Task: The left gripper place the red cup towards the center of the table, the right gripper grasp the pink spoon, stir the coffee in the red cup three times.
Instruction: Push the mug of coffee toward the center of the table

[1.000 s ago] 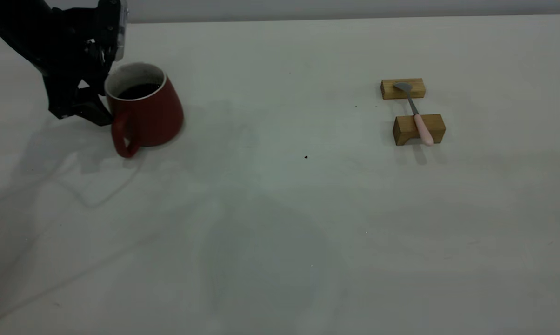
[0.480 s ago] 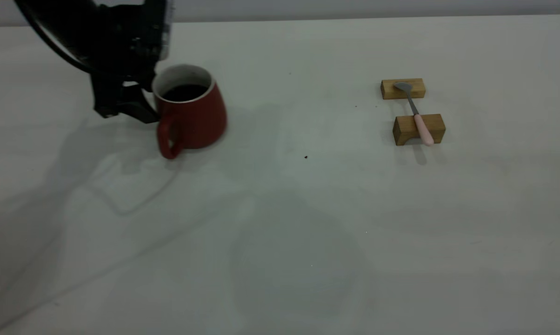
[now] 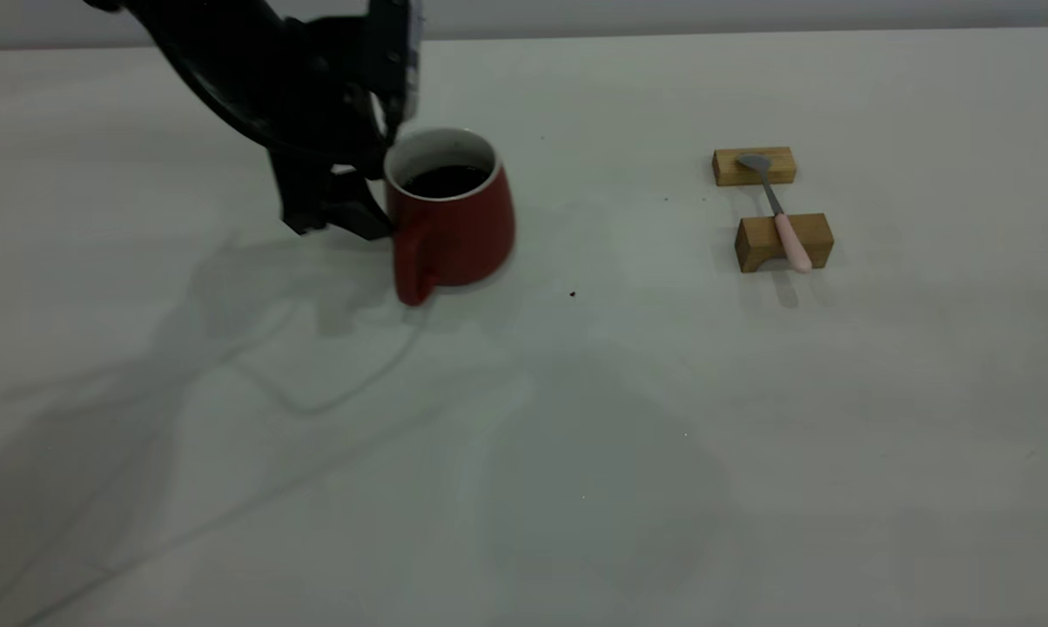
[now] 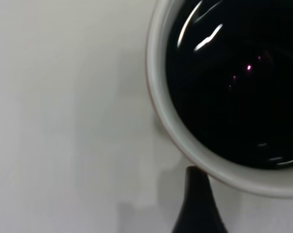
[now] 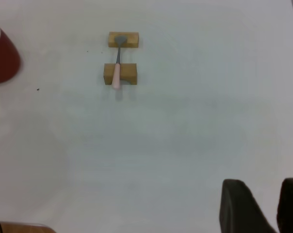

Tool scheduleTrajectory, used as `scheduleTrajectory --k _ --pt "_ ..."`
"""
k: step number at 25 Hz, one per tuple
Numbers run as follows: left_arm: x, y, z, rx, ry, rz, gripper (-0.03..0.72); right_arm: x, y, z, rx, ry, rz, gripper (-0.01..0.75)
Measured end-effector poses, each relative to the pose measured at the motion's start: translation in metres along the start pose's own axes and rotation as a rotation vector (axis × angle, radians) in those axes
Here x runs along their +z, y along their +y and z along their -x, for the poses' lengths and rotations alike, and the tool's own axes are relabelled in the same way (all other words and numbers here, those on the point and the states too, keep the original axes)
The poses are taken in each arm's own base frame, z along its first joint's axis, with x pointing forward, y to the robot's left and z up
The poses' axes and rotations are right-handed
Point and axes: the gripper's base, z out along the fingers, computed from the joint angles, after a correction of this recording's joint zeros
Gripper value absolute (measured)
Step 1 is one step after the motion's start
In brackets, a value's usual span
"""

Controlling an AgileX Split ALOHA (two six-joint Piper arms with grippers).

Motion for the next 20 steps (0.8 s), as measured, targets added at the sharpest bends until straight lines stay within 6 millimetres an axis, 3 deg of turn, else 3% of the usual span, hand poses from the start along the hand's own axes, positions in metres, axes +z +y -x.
scheduleTrajectory --k 6,14,17,20 --pt "0.018 -0.011 0.018 0.002 -0.013 -0.014 0.594 0.0 0.0 0.0 0.0 0.0 0.0 0.238" --pt "0.016 -0.014 0.027 0.018 -0.023 -0.014 0.594 0.0 0.0 0.0 0.0 0.0 0.0 0.238" --pt "-0.013 -0.002 0.036 -0.019 -0.053 0.019 0.594 0.0 0.0 0.0 0.0 0.0 0.0 0.238" --pt "-0.065 0.016 0.043 -0.161 -0.108 0.073 0.594 0.0 0.0 0.0 0.0 0.0 0.0 0.238"
